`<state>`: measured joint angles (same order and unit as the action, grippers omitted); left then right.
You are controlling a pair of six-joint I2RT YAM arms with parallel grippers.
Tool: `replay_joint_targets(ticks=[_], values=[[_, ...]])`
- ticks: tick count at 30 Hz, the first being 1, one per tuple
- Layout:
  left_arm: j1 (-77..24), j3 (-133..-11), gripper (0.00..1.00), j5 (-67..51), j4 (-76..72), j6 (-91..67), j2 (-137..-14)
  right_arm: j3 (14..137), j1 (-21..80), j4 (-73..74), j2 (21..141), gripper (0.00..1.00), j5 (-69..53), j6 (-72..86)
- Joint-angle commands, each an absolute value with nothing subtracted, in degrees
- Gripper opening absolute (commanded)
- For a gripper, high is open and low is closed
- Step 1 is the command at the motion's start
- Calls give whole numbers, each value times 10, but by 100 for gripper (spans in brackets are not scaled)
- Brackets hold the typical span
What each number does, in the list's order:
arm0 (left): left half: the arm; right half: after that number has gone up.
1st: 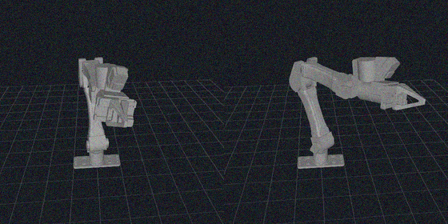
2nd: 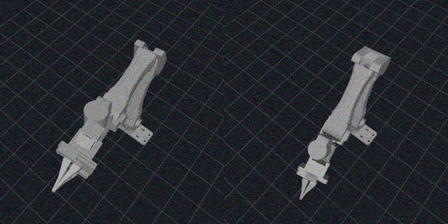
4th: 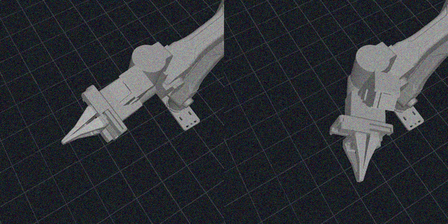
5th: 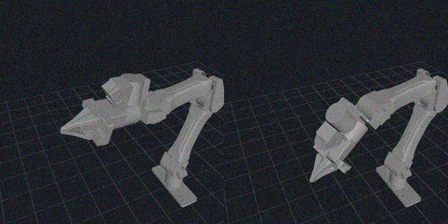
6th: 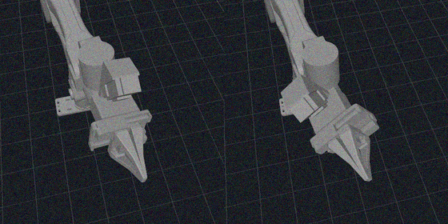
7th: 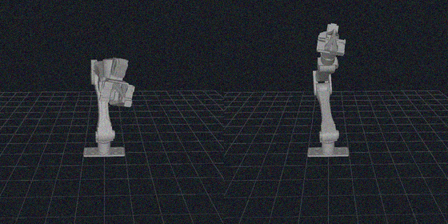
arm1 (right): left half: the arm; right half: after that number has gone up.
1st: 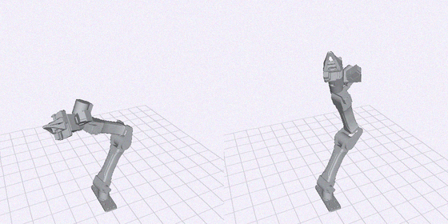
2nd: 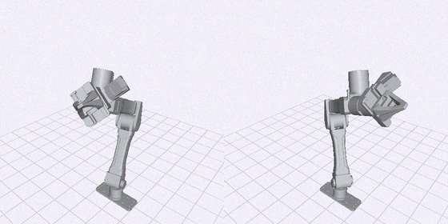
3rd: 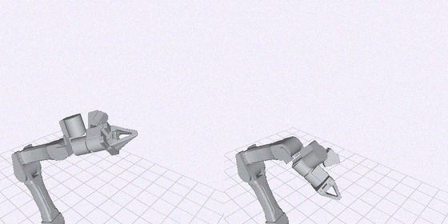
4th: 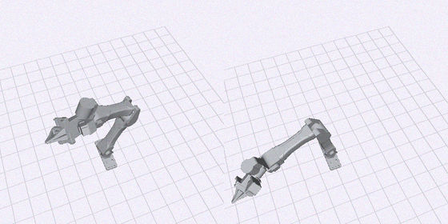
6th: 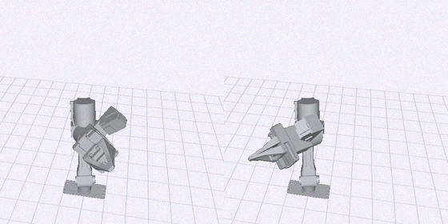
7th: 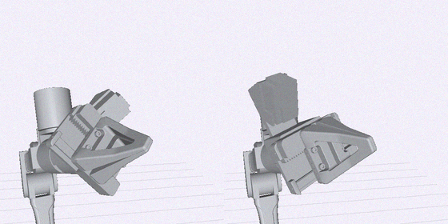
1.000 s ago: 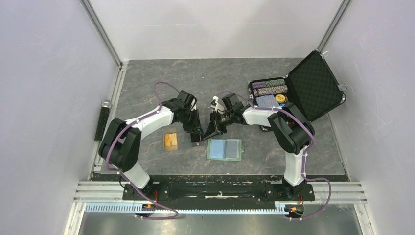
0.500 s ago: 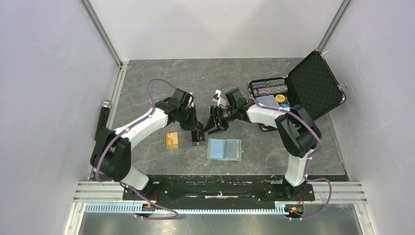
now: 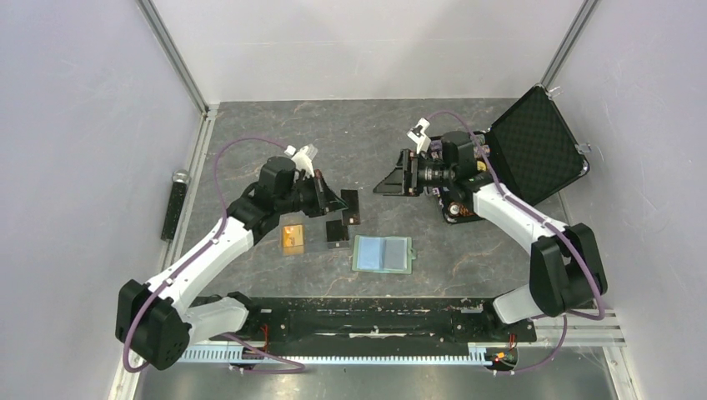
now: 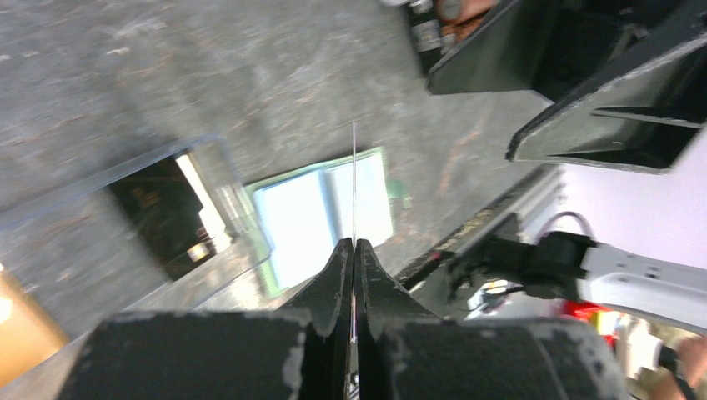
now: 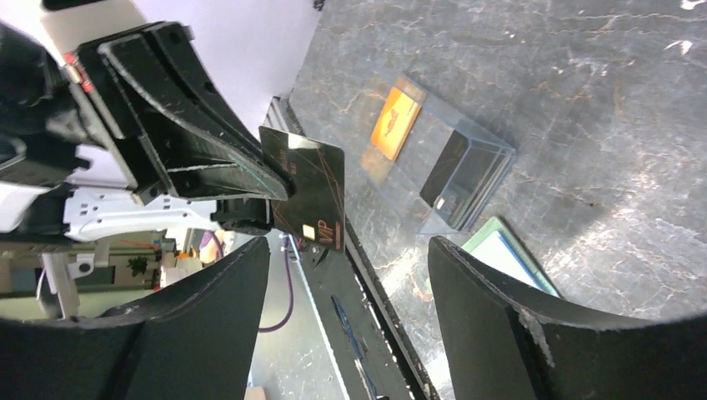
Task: Put the credit cards into the card holder
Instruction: Pick up the credit card from the storage box.
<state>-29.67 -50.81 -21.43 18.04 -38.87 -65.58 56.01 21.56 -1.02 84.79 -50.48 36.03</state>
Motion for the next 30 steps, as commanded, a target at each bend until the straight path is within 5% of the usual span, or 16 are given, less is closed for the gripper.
replay_joint_targets(ticks=[1, 12, 19, 25, 30], values=[[-295, -453, 2, -330, -39, -493, -640, 522, 215, -96, 818, 70, -575, 390], [-309, -421, 2, -386, -164, -563, -665, 462, 251, -261, 822, 48, -623, 517], [-317, -407, 3, -364, -155, -569, -668, 456, 268, -305, 825, 7, -615, 549], [-318, -426, 42, -301, -36, -530, -666, 467, 268, -180, 824, 0, -589, 460], [-326, -454, 45, -242, 109, -482, -687, 472, 262, -32, 826, 0, -538, 362]])
